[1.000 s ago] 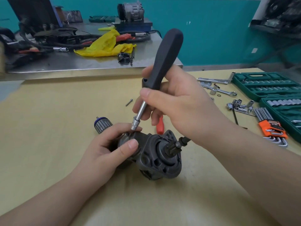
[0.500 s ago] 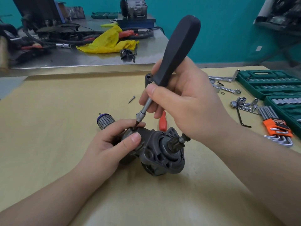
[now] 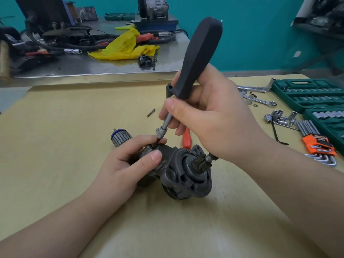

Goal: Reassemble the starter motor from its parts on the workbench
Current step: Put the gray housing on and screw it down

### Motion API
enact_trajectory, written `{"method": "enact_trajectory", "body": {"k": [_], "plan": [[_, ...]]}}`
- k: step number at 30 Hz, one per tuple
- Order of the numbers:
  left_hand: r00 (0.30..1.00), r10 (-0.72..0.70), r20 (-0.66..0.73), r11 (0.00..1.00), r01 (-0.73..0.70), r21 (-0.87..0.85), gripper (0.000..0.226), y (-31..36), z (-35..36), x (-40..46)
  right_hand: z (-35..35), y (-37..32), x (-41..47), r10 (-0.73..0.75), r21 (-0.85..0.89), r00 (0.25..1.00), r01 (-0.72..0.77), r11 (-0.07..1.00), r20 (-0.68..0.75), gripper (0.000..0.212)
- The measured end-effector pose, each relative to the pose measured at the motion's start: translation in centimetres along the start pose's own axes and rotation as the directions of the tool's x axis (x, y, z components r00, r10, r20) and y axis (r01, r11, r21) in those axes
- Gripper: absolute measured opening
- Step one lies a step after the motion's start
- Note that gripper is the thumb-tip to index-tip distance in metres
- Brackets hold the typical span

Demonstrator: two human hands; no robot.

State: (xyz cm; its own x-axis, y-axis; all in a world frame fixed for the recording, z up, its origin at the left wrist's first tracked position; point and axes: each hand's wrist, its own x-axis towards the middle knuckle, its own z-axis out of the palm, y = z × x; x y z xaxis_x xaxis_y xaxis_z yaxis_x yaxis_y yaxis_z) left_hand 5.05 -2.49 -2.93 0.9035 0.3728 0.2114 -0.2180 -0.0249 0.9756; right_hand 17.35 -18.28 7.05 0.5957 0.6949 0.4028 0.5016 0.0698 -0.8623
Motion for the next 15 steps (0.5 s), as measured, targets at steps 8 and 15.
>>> {"method": "enact_trajectory", "body": {"k": [8, 15], "plan": [[1.0, -0.013, -0.005, 1.0, 0.013, 0.005, 0.028, -0.2, 0.02, -0.07, 0.02, -0.05, -0.04, 0.009, 0.055, 0.999, -0.006, 0.998, -0.04, 0.019], [1.0, -0.001, -0.001, 1.0, 0.001, -0.014, 0.028, -0.2, 0.16, -0.06, -0.03, 0.14, 0.04, 0.012, 0.046, 1.0, -0.011, 0.999, -0.02, 0.02]]}}
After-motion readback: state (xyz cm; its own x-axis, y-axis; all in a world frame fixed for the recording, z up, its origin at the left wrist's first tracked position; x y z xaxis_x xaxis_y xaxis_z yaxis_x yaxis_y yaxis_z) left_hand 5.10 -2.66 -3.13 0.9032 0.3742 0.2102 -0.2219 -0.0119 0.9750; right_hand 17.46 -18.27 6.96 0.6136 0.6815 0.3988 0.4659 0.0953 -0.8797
